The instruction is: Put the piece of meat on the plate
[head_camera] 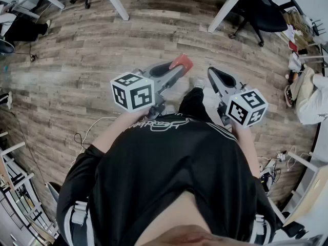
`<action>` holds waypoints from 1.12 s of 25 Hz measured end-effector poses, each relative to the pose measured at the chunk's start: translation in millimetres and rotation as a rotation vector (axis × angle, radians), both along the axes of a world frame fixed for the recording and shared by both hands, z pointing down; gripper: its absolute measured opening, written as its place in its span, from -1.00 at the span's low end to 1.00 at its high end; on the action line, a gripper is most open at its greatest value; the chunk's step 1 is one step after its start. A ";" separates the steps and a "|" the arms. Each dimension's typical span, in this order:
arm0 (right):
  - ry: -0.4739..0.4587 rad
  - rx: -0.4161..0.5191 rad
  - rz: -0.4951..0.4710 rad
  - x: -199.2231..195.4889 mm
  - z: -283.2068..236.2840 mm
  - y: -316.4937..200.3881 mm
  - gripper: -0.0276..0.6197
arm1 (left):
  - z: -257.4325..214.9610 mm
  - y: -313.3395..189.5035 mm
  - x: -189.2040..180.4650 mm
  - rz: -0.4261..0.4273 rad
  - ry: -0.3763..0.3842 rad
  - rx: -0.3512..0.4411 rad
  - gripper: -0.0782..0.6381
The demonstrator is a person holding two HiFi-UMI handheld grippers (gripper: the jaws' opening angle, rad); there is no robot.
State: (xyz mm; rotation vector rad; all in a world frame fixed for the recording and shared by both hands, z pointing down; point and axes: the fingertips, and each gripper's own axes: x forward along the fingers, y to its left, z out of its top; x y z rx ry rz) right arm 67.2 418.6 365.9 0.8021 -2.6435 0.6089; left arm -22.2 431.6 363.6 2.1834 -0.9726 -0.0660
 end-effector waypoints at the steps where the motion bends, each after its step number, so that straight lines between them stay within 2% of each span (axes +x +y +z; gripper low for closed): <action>1: 0.000 0.000 -0.002 -0.8 0.5 -0.8 -0.87 | 0.3 -0.6 -0.4 0.000 -0.002 0.001 -0.52; 11: -0.005 -0.003 -0.007 -2.0 2.8 -7.8 -0.87 | 2.4 -5.4 -1.1 -0.008 -0.001 -0.007 -0.52; 15: -0.034 -0.013 0.002 0.7 2.8 -15.4 -0.87 | 4.0 -12.2 0.6 -0.010 0.000 -0.014 -0.52; 28: -0.050 -0.044 -0.009 6.4 11.5 -85.1 -0.87 | 10.5 -76.8 8.3 -0.030 -0.009 -0.037 -0.52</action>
